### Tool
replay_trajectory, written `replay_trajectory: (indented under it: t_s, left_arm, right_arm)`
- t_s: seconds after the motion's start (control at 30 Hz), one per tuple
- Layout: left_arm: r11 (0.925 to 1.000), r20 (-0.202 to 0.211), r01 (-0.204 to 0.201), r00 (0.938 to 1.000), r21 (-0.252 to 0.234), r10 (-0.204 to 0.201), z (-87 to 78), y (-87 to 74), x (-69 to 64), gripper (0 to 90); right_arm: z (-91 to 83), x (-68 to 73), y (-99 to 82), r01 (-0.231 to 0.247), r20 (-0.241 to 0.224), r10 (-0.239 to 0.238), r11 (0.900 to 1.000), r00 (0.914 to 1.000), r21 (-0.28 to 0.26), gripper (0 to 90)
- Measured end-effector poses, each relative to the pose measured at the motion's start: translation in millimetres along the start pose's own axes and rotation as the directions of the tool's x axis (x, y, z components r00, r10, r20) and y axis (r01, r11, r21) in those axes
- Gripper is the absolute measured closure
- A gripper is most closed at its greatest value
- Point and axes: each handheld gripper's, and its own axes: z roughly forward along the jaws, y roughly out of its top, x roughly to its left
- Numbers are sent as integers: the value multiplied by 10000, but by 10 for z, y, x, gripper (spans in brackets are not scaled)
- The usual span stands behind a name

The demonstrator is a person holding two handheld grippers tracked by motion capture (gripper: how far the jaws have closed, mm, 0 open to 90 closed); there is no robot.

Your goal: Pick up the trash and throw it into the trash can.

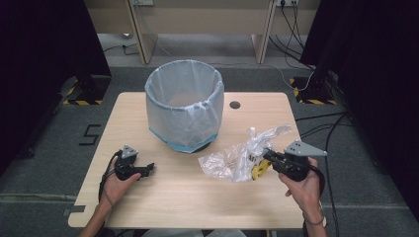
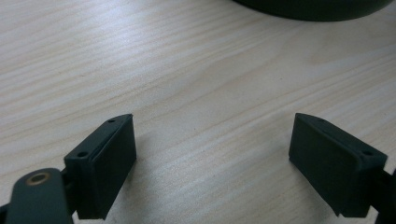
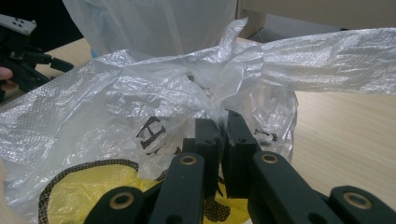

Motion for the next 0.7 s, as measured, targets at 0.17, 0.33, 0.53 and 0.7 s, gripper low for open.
replay_trajectory:
  t_s: [0.17,0.33,0.53,0.7]
  left_arm:
    - [10000,2,-6,10000,3,6,0,0,0,141]
    - [10000,1,-2,10000,2,2,0,0,0,141]
    - [10000,3,-3,10000,7,3,-1,0,0,141]
    - [10000,3,-3,10000,8,3,-1,0,0,141]
  right_arm:
    - [-60,-36,234,199,-11,-200,9995,9998,-248,862]
    - [-120,-68,504,370,-41,-373,9974,9993,-621,862]
    - [-178,-77,779,553,-148,-568,9943,9983,-911,862]
    - [-233,-57,970,654,-286,-692,9908,9972,-1183,862]
